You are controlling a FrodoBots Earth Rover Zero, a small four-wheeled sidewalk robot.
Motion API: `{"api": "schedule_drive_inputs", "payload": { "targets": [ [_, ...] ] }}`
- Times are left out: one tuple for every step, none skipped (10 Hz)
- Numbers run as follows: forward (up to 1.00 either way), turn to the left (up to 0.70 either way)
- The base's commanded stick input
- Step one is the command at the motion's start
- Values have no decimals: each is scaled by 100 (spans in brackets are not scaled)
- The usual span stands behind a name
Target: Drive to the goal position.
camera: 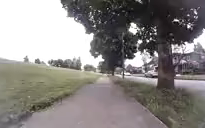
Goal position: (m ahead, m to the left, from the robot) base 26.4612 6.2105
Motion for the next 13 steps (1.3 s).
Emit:
{"api": "schedule_drive_inputs", "payload": {
  "targets": [
    [70,0],
    [70,0],
    [70,0],
    [70,0],
    [70,0],
    [70,0],
    [70,0],
    [70,0],
    [70,0],
    [70,0],
    [70,0],
    [70,0],
    [70,0]
  ]
}}
